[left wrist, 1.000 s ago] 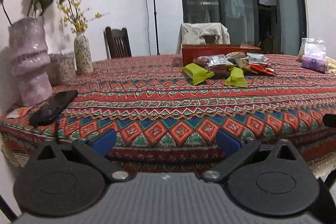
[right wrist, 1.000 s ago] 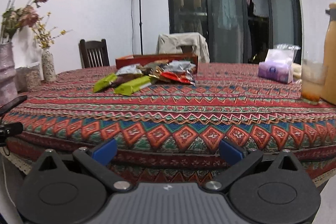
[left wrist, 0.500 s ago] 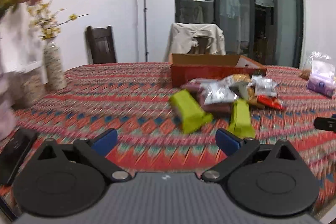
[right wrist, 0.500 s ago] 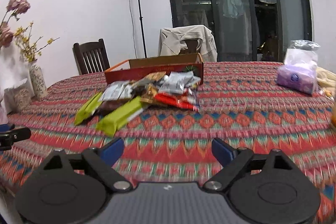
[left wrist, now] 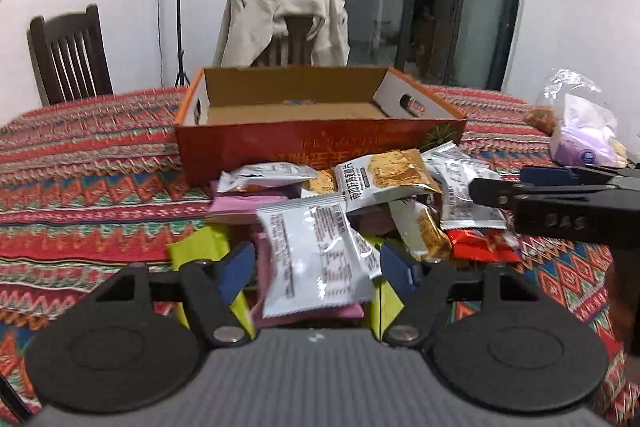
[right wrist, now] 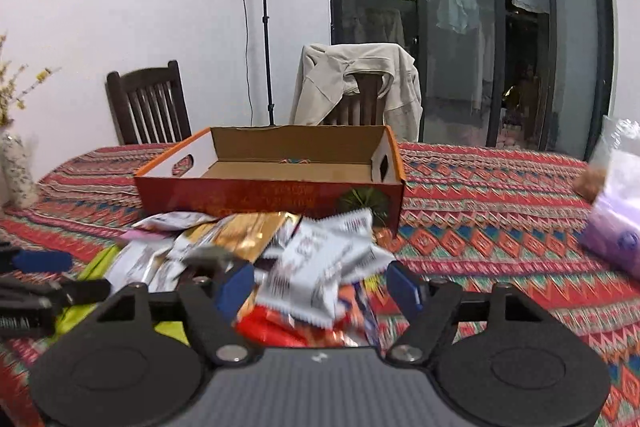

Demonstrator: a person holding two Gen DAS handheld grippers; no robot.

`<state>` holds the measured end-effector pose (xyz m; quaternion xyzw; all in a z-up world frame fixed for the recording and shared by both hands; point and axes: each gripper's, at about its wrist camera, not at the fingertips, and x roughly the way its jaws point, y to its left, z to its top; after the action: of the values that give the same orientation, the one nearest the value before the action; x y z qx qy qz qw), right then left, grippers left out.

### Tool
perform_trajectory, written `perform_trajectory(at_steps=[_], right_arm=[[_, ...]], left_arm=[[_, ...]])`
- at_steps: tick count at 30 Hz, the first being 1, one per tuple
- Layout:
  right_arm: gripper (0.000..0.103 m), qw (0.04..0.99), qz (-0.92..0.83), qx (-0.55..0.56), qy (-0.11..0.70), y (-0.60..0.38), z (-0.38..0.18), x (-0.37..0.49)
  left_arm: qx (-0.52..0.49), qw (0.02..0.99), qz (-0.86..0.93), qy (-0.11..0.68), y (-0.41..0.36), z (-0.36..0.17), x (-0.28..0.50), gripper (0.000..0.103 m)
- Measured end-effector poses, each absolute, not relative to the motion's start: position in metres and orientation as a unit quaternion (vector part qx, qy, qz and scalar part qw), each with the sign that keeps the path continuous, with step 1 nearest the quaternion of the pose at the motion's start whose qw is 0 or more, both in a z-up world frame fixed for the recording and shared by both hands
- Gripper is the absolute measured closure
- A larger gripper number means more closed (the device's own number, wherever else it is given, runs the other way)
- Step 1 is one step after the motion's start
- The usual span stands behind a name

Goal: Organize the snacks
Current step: 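Move the left tool to the snack pile and grasp a white wrapped packet, then carry the white packet into the cardboard box and open the left tool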

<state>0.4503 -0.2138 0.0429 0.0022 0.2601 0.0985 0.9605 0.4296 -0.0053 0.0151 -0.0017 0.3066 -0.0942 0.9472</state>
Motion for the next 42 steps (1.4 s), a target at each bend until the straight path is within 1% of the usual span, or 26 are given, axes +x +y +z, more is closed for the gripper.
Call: perform_trajectory(at_steps=[2, 3, 4, 5, 7, 10, 11, 12, 14, 18, 23, 30, 33, 37, 42], right_arm=[[0.038, 0.958, 0.098, -0.008, 0.27, -0.205, 0.039, 0.466], [0.038, 0.957, 0.092, -0.018, 0.275, -0.2, 0.036, 0.472], [0.038, 0.957, 0.087, -0.025, 0.276, -0.196, 0.035, 0.477], [0.038, 0.958, 0.08, -0.03, 0.275, -0.193, 0.032, 0.481], [0.04, 0.958, 0.067, -0.033, 0.276, -0.19, 0.027, 0.487], [0.05, 0.958, 0.064, -0.027, 0.277, -0.191, 0.02, 0.49], [0.056, 0.958, 0.067, -0.023, 0.276, -0.193, 0.019, 0.489], [0.062, 0.958, 0.069, -0.022, 0.276, -0.194, 0.018, 0.486], [0.063, 0.957, 0.076, -0.017, 0.278, -0.198, 0.016, 0.483], [0.064, 0.958, 0.08, -0.004, 0.275, -0.21, 0.018, 0.462], [0.064, 0.96, 0.091, 0.014, 0.264, -0.229, 0.023, 0.415], [0.064, 0.96, 0.107, 0.031, 0.257, -0.239, 0.032, 0.368], [0.064, 0.962, 0.119, 0.034, 0.241, -0.244, 0.049, 0.357], [0.064, 0.961, 0.166, 0.049, 0.216, -0.258, 0.091, 0.353], [0.063, 0.96, 0.215, 0.019, 0.179, -0.271, 0.163, 0.383]], left_arm=[[-0.002, 0.945, -0.093, 0.313, -0.01, 0.011, 0.438, 0.032], [0.0, 0.945, -0.091, 0.313, -0.013, 0.009, 0.44, 0.036], [0.003, 0.945, -0.087, 0.314, -0.013, 0.007, 0.442, 0.046], [0.005, 0.946, -0.08, 0.315, -0.014, 0.005, 0.443, 0.052], [0.003, 0.948, -0.075, 0.309, -0.014, 0.002, 0.442, 0.056], [0.005, 0.951, -0.067, 0.301, -0.013, 0.003, 0.435, 0.062], [0.005, 0.952, -0.064, 0.3, -0.012, 0.005, 0.432, 0.063], [0.001, 0.953, -0.061, 0.297, -0.01, 0.007, 0.426, 0.064], [-0.007, 0.955, -0.057, 0.291, -0.005, 0.014, 0.417, 0.064], [-0.017, 0.961, -0.047, 0.272, 0.004, 0.029, 0.383, 0.064], [-0.015, 0.965, -0.038, 0.259, 0.008, 0.041, 0.344, 0.064], [-0.022, 0.967, -0.038, 0.253, 0.011, 0.054, 0.322, 0.064], [-0.032, 0.967, -0.05, 0.247, 0.018, 0.069, 0.326, 0.064], [-0.046, 0.971, -0.061, 0.228, 0.036, 0.109, 0.349, 0.064], [-0.034, 0.971, -0.068, 0.226, 0.055, 0.159, 0.426, 0.064]])
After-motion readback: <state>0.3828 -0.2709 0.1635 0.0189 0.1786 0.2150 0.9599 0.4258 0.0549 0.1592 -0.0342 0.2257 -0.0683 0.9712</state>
